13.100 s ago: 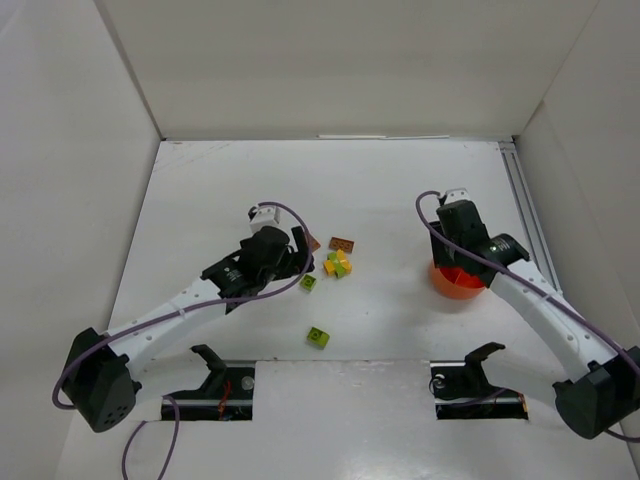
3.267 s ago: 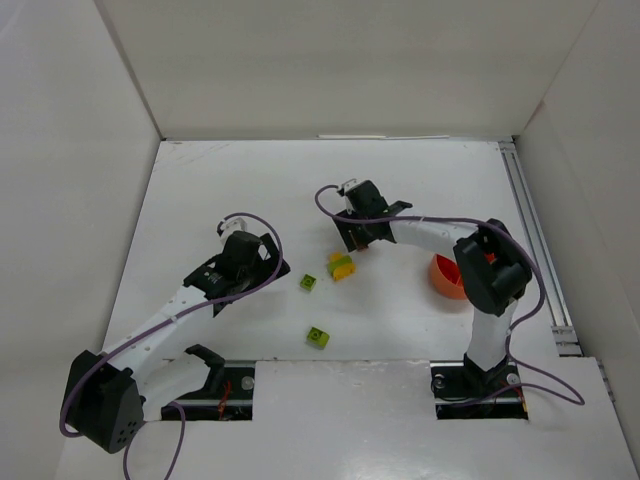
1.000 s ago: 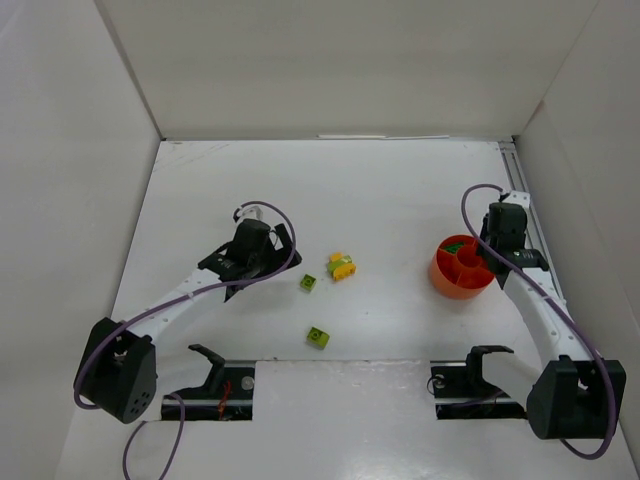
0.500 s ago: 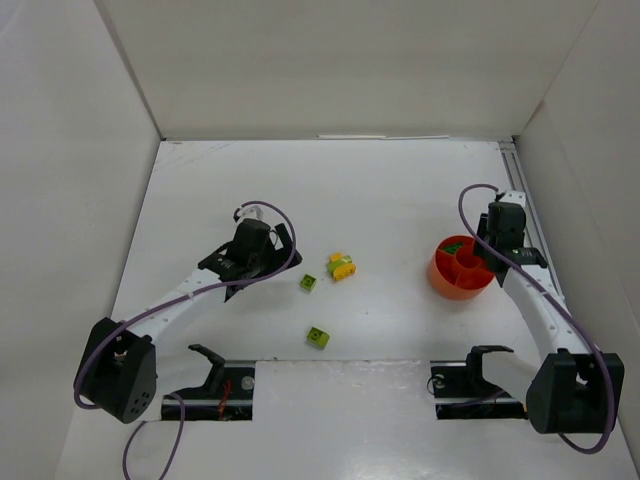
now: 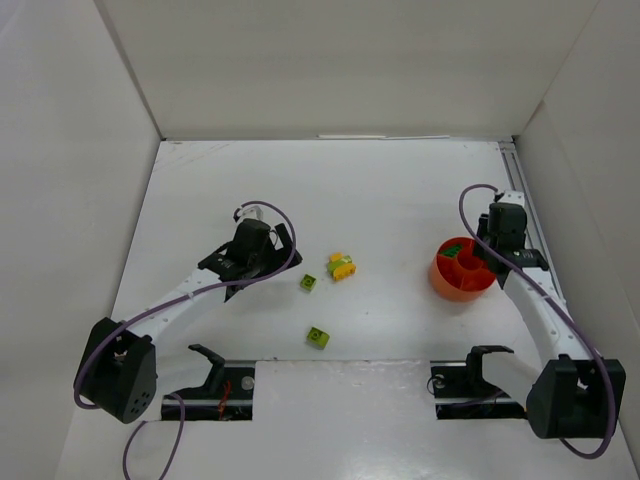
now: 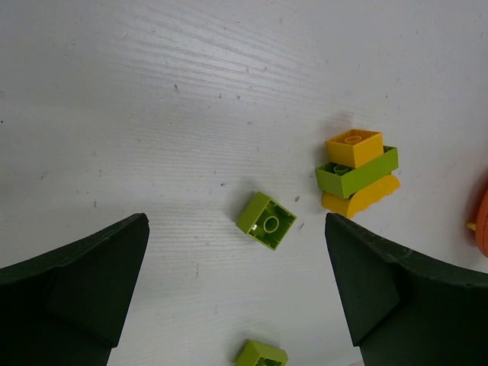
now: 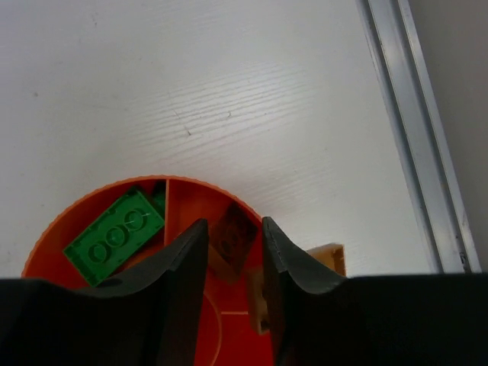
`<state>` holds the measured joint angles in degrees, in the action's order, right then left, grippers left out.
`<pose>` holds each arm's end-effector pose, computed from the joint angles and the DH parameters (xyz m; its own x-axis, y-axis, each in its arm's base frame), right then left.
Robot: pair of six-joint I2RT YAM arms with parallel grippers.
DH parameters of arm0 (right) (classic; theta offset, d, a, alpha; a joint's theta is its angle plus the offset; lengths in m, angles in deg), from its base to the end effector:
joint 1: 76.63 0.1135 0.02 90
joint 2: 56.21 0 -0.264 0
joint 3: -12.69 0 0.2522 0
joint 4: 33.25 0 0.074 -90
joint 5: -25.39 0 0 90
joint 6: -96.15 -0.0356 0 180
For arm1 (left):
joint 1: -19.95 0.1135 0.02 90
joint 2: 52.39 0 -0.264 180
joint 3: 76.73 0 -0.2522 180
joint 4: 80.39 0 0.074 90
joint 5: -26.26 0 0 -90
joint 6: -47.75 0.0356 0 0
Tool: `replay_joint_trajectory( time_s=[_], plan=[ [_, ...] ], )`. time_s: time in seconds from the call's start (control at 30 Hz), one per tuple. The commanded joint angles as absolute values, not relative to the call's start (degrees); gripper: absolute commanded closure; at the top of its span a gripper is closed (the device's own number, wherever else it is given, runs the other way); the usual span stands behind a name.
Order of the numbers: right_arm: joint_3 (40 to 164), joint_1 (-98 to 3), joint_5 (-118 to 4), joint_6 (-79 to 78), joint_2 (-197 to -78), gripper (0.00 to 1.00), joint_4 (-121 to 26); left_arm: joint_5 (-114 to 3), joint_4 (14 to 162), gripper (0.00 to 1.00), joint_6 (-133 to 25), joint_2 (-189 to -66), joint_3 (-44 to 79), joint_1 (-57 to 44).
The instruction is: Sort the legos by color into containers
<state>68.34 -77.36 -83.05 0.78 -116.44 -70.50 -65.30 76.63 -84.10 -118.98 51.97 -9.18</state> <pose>0.2205 -0.0141 0.2506 -0.6408 0.0970 -0.7616 0.3091 0.9406 -0.1403 0.2140 -0.1181 0.2214 -0.7152 -0.3649 -0.5961 -0.0124 0.8593 -0.5112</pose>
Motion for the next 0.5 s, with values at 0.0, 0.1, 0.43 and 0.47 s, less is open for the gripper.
replay_joint_trajectory(
  time_s=[0.0, 0.1, 0.43, 0.47],
  plan=[
    [69.33, -77.51, -80.52, -0.09, -114.57, 0.59, -71.53, -65.06, 77.85, 0.0, -83.82, -118.66, 49.78, -8.88],
    [69.95, -77.51, -80.52, -0.09, -113.26, 0.59, -72.93, -64.53, 78.37, 0.0, -83.82, -118.66, 49.78, -8.88],
    [71.62, -77.51, -77.88, -1.15, -110.79, 0.61, -73.99, -63.92, 78.9, 0.0, -83.3, -119.19, 49.78, -8.88],
    [71.62, -77.51, -77.88, -1.15, -110.79, 0.61, -73.99, -63.22, 79.51, 0.0, -82.77, -119.19, 49.78, -8.88]
  ],
)
